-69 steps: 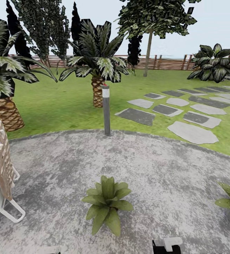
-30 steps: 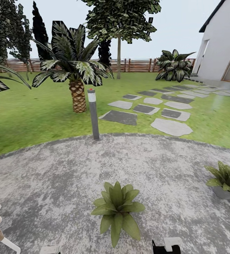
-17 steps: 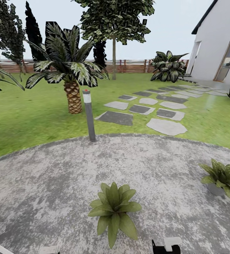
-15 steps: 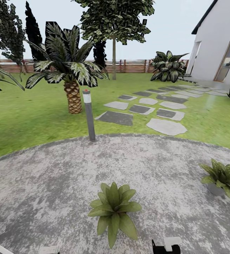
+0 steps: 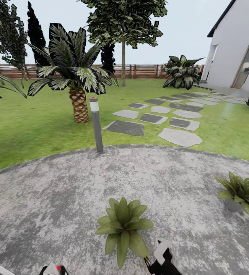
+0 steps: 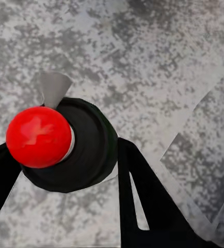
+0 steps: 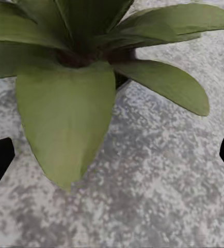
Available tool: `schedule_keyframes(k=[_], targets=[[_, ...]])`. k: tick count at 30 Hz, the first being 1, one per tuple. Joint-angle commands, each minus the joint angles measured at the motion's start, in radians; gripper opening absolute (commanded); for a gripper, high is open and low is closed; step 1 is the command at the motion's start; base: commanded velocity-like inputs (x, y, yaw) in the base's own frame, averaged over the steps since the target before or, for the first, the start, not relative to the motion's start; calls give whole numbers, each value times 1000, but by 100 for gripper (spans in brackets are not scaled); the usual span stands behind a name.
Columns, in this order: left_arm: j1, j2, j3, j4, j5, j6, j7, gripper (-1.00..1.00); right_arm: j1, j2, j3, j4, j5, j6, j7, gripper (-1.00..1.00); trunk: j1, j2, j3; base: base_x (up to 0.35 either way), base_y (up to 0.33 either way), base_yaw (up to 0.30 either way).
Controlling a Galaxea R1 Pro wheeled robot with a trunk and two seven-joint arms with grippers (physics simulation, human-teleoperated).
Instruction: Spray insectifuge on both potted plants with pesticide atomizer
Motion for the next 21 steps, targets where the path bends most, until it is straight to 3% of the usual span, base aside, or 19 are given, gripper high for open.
schedule_keyframes(k=[1, 2, 5, 6, 8, 10, 12, 16, 21], targets=[[-10, 9, -7, 0, -22, -5, -29, -100, -2, 0, 0, -10, 57, 2, 29, 100, 0, 0, -1, 0, 0, 0], [-22, 18, -8, -1, -46, -5, -59, -100, -9, 0, 0, -19, 97, 14, 98, 100, 0, 0, -1, 0, 0, 0], [-42, 25, -8, -13, -108, -7, -86, -100, -52, 1, 0, -58, 131, 55, 256, 100, 0, 0, -1, 0, 0, 0], [-49, 22, -8, -24, -171, -6, -91, -100, -71, 2, 0, -95, 136, 94, 358, 100, 0, 0, -1, 0, 0, 0], [-52, 16, -7, -47, -251, -4, -99, -100, -87, 4, -1, -151, 139, 165, 468, 100, 0, 0, -1, 0, 0, 0], [-53, 11, -6, -81, -294, 9, -128, -100, -97, 8, -1, -216, 139, 245, 528, 100, 0, 0, -1, 0, 0, 0], [-54, 10, -5, -131, -309, 46, -190, -100, -100, 11, 0, -281, 138, 316, 556, 100, 0, 0, -1, 0, 0, 0], [-54, 9, -6, -241, -316, 124, -308, -100, -102, 15, 0, -351, 136, 371, 649, 100, 0, 0, -1, 0, 0, 0], [-54, -12, -8, -287, -318, 142, -335, -100, -102, 25, 0, -370, 137, 377, 691, 100, 0, 0, -1, 0, 0, 0]])
